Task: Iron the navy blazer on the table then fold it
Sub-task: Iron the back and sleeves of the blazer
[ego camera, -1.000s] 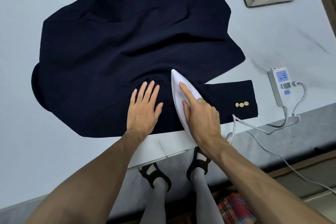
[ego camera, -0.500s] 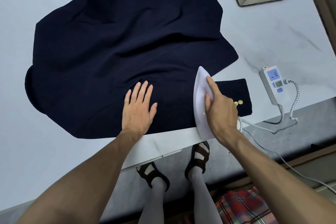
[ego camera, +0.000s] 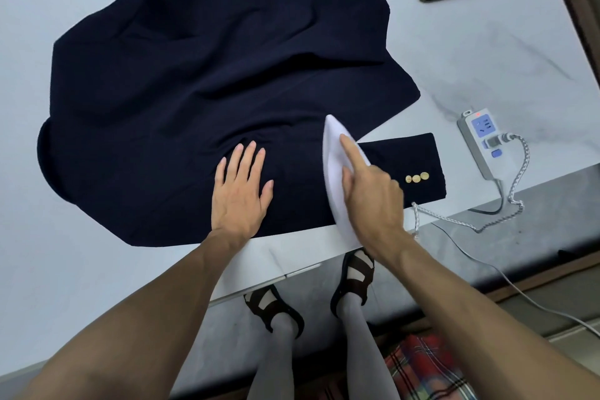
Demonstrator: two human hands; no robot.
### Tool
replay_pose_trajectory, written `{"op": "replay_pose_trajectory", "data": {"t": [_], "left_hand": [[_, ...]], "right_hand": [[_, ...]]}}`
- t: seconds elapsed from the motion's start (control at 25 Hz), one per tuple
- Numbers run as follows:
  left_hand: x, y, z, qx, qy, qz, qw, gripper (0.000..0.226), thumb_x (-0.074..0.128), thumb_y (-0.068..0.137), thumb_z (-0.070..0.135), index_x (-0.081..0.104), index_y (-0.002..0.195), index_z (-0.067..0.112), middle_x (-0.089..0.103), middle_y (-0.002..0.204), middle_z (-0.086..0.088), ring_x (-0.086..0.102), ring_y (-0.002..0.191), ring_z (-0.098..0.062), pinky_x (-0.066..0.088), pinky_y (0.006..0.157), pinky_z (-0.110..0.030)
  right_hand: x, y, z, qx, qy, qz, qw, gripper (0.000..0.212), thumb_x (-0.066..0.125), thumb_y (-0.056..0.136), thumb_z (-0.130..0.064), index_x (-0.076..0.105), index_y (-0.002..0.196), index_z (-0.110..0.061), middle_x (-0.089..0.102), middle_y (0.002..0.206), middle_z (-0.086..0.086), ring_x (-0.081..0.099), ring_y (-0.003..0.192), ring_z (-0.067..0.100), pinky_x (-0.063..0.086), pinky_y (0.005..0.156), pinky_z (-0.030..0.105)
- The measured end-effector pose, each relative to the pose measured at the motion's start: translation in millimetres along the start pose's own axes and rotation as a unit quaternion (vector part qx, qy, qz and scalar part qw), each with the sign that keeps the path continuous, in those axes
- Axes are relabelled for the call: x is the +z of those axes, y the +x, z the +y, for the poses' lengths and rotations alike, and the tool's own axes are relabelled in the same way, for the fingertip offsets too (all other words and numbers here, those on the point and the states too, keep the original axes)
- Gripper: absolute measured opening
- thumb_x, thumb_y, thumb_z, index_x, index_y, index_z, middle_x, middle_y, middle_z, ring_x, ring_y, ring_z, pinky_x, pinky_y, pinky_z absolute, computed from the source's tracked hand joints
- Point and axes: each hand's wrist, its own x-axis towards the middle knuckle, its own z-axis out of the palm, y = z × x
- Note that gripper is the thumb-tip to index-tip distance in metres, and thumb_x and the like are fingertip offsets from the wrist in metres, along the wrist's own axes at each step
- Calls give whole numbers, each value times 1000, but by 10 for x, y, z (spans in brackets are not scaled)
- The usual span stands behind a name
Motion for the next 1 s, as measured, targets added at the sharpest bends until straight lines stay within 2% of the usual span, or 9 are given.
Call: {"op": "replay_pose_trajectory", "data": {"t": [0.2, 0.36, 0.44, 0.52, 0.6, 0.72, 0.76, 0.88, 1.0], "left_hand": [[-9, 16, 32, -3, 9, -14, 1000, 58, 26, 102, 41, 29, 154, 15, 25, 162, -5, 17, 151, -23, 13, 122, -44], [-117, 60, 170, -39, -14, -12, 999, 54, 40, 101, 32, 34, 151, 12, 27, 161, -11, 20, 150, -28, 15, 122, -48], [-174, 113, 441, -40, -49, -3, 998, 57, 35, 102, 32, 26, 154, 11, 21, 162, -14, 18, 151, -29, 13, 123, -46], [-139, 153, 747, 22, -54, -9, 998, 60, 28, 104, 36, 13, 157, 12, 12, 165, -10, 12, 152, -25, 12, 124, -43], [-55, 174, 887, 43, -41, -26, 998, 60, 23, 106, 38, 3, 158, 15, 5, 166, -6, 6, 153, -21, 10, 124, -42], [13, 190, 890, 25, -29, -33, 999, 60, 20, 105, 40, 2, 158, 16, 4, 166, -4, 6, 153, -21, 10, 124, -43], [8, 187, 884, 24, -25, -34, 999, 61, 20, 105, 40, 2, 158, 16, 4, 166, -4, 6, 153, -21, 10, 124, -43], [8, 197, 907, 24, -20, -37, 999, 61, 21, 105, 41, 3, 158, 16, 4, 166, -4, 5, 153, -21, 10, 124, -43], [0, 196, 896, 24, -22, -52, 998, 62, 15, 104, 44, 6, 158, 16, 5, 167, -4, 5, 153, -21, 9, 124, -44]], "right_hand": [[-213, 170, 241, 54, 41, 4, 998, 54, 37, 103, -26, 20, 151, -43, 53, 67, 8, 49, 64, 28, 33, 61, 35], [-153, 59, 93, 2, 61, -15, 998, 54, 38, 102, -29, 20, 151, -43, 55, 71, 9, 54, 65, 31, 39, 59, 37], [-78, -24, 21, -12, 38, -24, 999, 56, 37, 103, -30, 15, 152, -44, 53, 73, 7, 53, 64, 30, 39, 59, 35], [-53, -32, 52, -15, 16, -16, 1000, 56, 37, 103, -31, 13, 152, -44, 52, 74, 5, 49, 61, 27, 37, 57, 34], [-97, 39, 192, 1, 8, -9, 1000, 56, 37, 103, -31, 12, 153, -42, 52, 74, 5, 49, 61, 24, 40, 58, 36], [-226, 171, 426, 40, 9, -22, 999, 56, 36, 104, -28, 13, 153, -41, 48, 68, 2, 44, 61, 22, 47, 75, 45], [-254, 184, 460, 43, 13, -23, 999, 56, 36, 104, -28, 14, 153, -41, 49, 68, 3, 44, 61, 22, 47, 76, 45], [-274, 190, 418, 54, 32, -35, 997, 56, 36, 104, -28, 14, 153, -42, 54, 74, 5, 46, 65, 23, 45, 74, 42], [-180, 128, 255, 7, 30, -37, 999, 56, 36, 103, -30, 13, 153, -41, 51, 72, 4, 47, 61, 23, 36, 58, 35]]}}
